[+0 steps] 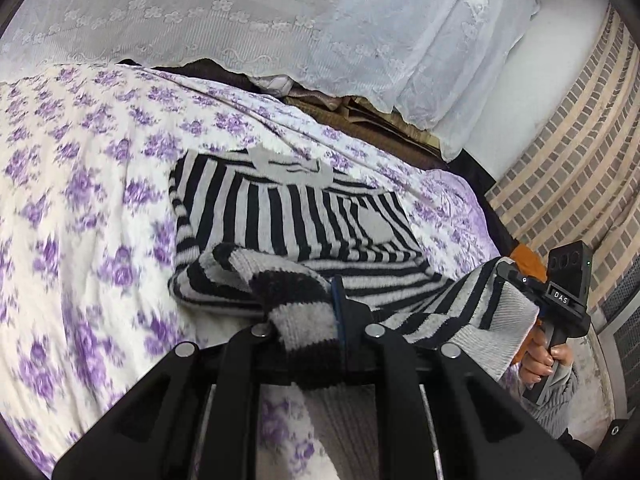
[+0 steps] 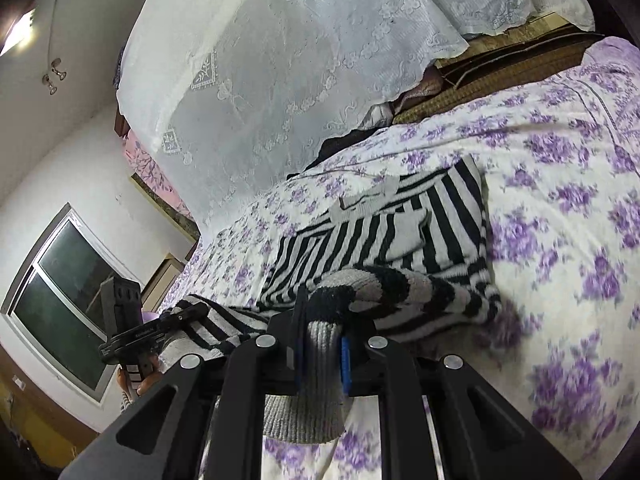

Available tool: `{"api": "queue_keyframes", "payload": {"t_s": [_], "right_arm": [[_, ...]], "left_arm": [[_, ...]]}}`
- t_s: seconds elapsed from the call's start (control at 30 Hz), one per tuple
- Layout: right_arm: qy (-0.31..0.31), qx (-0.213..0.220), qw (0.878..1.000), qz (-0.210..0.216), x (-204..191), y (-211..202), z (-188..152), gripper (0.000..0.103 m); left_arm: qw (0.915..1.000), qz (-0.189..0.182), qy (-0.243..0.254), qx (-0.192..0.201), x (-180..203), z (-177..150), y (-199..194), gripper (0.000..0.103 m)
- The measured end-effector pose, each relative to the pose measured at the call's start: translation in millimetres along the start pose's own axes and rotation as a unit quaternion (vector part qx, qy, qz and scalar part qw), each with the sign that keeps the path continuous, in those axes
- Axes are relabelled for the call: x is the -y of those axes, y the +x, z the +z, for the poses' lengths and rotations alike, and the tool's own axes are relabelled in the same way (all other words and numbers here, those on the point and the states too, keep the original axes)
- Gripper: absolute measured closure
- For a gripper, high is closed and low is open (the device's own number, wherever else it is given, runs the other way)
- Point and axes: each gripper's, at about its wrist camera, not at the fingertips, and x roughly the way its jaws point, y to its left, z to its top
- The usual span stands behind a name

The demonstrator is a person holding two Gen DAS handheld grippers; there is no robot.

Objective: Fold small clothes

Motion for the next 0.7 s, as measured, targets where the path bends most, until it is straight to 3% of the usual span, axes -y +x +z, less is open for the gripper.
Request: {"api": "queue_keyframes", "payload": {"t_s": [0.7], "right_arm": [[0.045, 0.018, 0.999, -0.003, 48, 89, 95, 0.089]], "left_arm": [[0.9988, 0.032, -0.035, 0.008, -34, 97, 68, 0.091]]}}
